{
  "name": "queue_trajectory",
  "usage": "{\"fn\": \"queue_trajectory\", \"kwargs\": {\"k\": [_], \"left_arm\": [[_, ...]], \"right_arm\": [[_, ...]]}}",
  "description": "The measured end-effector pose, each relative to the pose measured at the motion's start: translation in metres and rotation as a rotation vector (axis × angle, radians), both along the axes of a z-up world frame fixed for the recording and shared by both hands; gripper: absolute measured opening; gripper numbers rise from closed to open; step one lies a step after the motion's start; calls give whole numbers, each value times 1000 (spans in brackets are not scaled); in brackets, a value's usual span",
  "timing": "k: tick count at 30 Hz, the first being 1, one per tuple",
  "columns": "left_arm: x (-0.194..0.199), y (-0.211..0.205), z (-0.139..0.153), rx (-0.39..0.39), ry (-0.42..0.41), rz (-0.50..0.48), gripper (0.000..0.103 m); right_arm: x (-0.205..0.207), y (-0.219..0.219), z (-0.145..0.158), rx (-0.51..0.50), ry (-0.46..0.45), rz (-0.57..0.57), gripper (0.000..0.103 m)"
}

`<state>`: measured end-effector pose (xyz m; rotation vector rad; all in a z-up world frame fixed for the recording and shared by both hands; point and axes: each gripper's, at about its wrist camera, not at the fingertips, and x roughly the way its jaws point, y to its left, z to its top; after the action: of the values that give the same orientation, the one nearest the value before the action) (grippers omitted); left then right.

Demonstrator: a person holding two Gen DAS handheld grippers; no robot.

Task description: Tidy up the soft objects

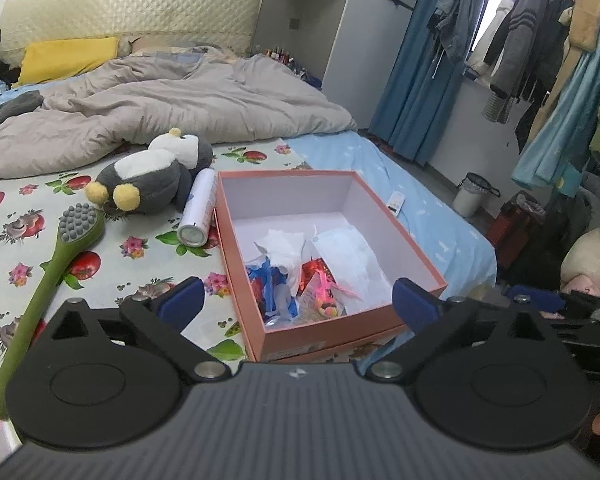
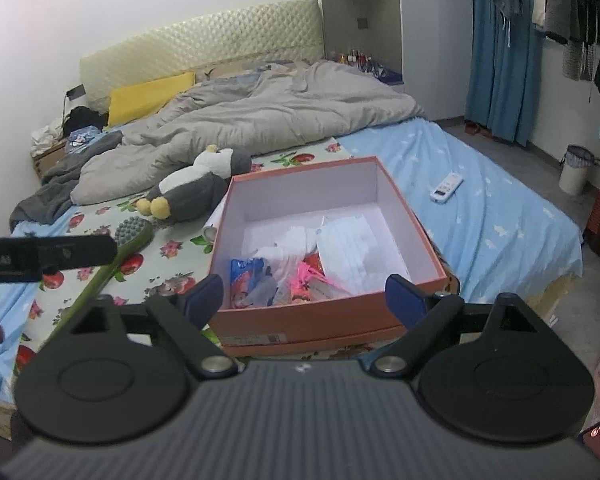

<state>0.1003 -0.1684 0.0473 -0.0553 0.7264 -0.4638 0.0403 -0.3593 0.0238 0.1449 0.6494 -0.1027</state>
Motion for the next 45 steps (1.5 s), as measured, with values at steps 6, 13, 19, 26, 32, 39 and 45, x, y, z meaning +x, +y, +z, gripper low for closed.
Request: {"fn": "queue_trajectory", "kwargs": {"k": [6, 13, 19, 26, 32, 39, 45], "left_arm": [[1, -3, -5, 30, 9, 3, 103], [-1, -6, -6, 41, 5, 5, 103], [-1, -9, -8, 54, 5, 11, 103], [1, -10, -9, 78, 5, 32, 103], [-1, -11, -9, 71, 4, 16, 103], [-2, -11, -10, 69, 7, 10, 103], [-2, -11, -10, 67, 10, 11, 103]], "right_arm": [[-2, 4, 2, -29, -26, 16, 90], [-1, -1, 1, -3, -27, 17, 90], [-1, -1, 0, -2, -26, 19, 90], [0, -3, 1, 3, -19, 24, 90], [0, -2, 2, 1, -20, 28, 90], [0, 0, 3, -1, -23, 20, 90], [-1, 0, 4, 0, -28, 18, 90]]}}
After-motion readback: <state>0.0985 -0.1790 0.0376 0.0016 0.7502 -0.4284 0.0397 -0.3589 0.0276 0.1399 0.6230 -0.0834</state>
